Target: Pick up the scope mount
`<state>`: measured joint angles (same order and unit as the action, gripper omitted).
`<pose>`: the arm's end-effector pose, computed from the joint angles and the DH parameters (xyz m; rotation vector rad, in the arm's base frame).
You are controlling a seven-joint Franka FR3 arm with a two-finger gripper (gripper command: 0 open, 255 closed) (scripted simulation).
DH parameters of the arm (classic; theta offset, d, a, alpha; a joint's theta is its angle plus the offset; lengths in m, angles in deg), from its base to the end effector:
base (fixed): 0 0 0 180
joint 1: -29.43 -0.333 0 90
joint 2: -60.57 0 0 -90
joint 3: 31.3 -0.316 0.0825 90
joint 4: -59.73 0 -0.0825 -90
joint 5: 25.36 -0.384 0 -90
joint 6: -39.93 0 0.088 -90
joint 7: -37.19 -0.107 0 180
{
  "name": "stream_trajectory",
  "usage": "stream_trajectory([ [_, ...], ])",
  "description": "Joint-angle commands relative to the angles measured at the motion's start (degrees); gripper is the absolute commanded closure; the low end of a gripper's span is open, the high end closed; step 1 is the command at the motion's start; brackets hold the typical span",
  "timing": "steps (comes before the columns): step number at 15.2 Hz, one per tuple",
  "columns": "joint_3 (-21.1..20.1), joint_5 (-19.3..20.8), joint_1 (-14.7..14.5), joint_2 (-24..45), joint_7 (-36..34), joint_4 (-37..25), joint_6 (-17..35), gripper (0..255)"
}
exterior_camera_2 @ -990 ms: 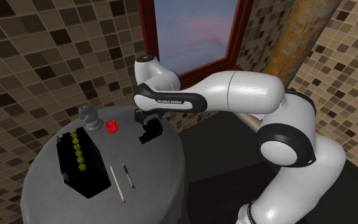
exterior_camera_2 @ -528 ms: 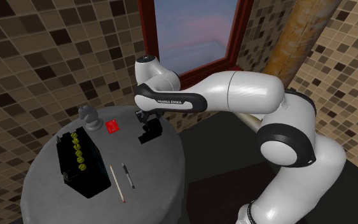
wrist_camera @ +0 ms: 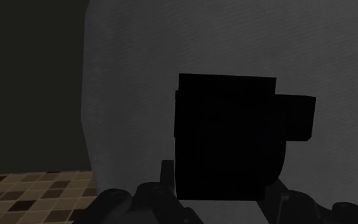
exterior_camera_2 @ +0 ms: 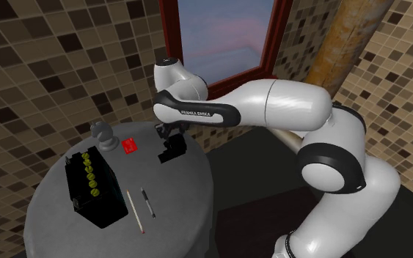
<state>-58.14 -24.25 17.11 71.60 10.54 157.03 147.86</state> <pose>0.4900 0.3738 0.4892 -3.0588 -0.3319 0.0390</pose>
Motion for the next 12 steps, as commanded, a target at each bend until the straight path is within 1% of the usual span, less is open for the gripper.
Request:
stream_trajectory([
  [1, -0.01, -0.1, 0.03, -0.2, 0.06, -1.18, -1.37, 255],
  [10, -0.17, -0.12, -0.2, -0.26, -0.21, -8.05, -8.28, 255],
  [12, -0.17, -0.12, -0.21, -0.25, -0.22, -8.17, -8.39, 255],
])
